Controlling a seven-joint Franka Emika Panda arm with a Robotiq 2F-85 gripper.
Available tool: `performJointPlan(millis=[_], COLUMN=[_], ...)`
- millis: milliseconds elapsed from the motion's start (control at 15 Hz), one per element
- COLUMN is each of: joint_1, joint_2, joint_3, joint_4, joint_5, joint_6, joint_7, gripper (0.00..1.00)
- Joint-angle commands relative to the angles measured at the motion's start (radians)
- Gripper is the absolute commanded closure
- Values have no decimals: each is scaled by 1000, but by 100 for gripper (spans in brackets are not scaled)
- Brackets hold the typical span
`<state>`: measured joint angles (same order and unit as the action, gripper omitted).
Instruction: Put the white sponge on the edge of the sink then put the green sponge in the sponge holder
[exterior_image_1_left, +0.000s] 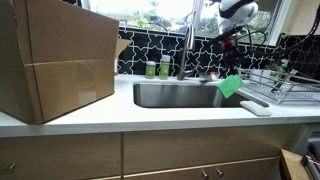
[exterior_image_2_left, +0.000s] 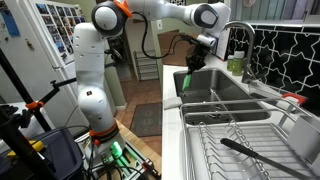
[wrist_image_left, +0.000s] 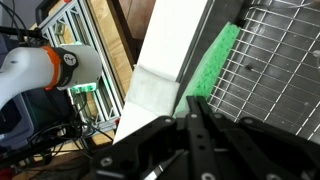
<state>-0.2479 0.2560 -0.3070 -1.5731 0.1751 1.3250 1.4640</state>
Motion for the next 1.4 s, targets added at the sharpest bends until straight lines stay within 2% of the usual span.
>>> performJointPlan(millis=[0, 333, 600, 667, 1133, 1333], joint_1=[10, 3, -3, -6, -6, -7], joint_2=[-11, 8, 43, 12, 16, 80], joint_3=[-8, -17, -30, -15, -13, -22], joint_4=[12, 92, 155, 120, 128, 189], joint_5=[-113, -322, -463, -410, -416, -489], joint_6=[98, 226, 374, 323, 331, 390], joint_7=[47, 45, 61, 33, 34, 17], gripper=[95, 95, 95, 95, 95, 95])
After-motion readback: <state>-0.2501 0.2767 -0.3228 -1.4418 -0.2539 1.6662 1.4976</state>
